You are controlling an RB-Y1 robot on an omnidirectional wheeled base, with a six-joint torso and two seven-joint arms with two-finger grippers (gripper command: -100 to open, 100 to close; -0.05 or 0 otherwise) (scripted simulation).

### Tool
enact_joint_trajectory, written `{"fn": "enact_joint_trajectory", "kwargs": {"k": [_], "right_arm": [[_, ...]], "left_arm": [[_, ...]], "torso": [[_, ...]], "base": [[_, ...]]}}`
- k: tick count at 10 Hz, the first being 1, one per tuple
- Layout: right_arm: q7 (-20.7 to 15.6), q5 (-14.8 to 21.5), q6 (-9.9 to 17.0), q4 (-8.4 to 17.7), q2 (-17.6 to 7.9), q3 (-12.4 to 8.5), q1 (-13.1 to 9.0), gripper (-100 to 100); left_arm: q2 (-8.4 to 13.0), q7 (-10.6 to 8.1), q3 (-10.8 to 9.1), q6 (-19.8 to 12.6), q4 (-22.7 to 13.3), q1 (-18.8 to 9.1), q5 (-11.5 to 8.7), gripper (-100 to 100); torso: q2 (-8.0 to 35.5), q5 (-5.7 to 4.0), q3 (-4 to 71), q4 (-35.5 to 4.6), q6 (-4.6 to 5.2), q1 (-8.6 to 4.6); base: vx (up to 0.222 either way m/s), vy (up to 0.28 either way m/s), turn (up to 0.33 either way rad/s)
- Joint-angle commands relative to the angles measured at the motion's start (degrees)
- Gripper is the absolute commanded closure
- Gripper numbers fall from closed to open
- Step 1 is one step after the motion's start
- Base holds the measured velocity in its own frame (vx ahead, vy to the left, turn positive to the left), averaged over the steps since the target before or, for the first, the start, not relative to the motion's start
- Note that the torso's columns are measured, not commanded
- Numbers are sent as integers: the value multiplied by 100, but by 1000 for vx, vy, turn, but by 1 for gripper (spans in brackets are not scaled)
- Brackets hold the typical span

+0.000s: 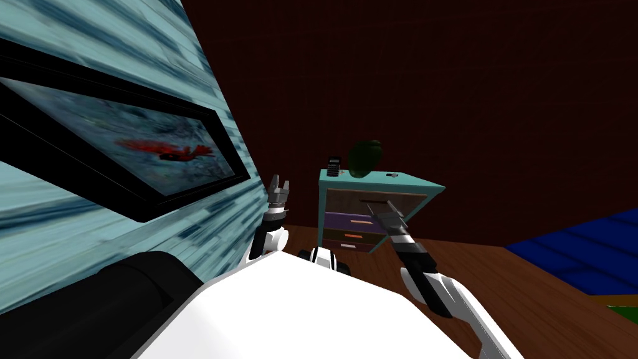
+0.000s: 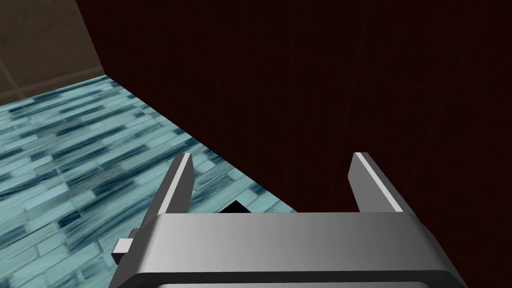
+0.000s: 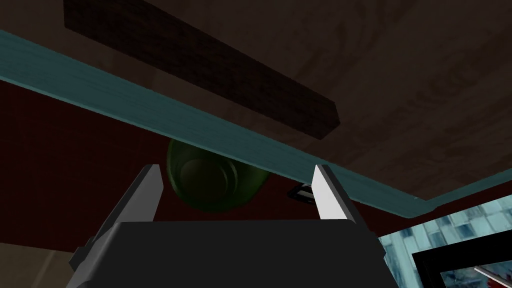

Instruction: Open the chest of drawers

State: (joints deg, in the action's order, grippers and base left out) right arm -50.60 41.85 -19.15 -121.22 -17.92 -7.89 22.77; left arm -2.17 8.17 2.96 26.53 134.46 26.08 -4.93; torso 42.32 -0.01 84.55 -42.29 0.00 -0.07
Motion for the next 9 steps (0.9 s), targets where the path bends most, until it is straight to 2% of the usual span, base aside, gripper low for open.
{"fn": "enact_joint_trajectory", "kwargs": {"k": [1,2,3,5,6,8,9], "right_arm": [[-314,260,52,106,-80,-43,-54,-100],[-540,476,93,209,-160,-89,-107,-100],[-554,476,93,209,-160,-89,-107,-100],[-941,876,172,413,-324,-178,-210,-100],[-1016,892,172,413,-324,-178,-210,-100],[-1380,1277,246,603,-482,-260,-306,-100],[-1449,1281,246,603,-482,-260,-306,-100]], "left_arm": [[0,0,0,0,0,0,0,0],[0,0,0,0,0,0,0,0],[0,0,0,0,0,0,0,0],[0,0,0,0,0,0,0,0],[0,0,0,0,0,0,0,0],[0,0,0,0,0,0,0,0],[0,0,0,0,0,0,0,0]], "torso": [[-3,0,1,1,-1,4],[-4,0,3,1,0,1],[-5,0,3,2,0,4],[-1,2,1,1,-1,11],[-3,5,2,1,-1,18],[-4,1,3,1,0,6],[-3,2,2,1,-1,9]], "base": [[-12,54,2],[-10,55,8],[-11,46,1],[-18,78,9],[-12,74,2],[-13,83,8],[-12,65,1]]}}
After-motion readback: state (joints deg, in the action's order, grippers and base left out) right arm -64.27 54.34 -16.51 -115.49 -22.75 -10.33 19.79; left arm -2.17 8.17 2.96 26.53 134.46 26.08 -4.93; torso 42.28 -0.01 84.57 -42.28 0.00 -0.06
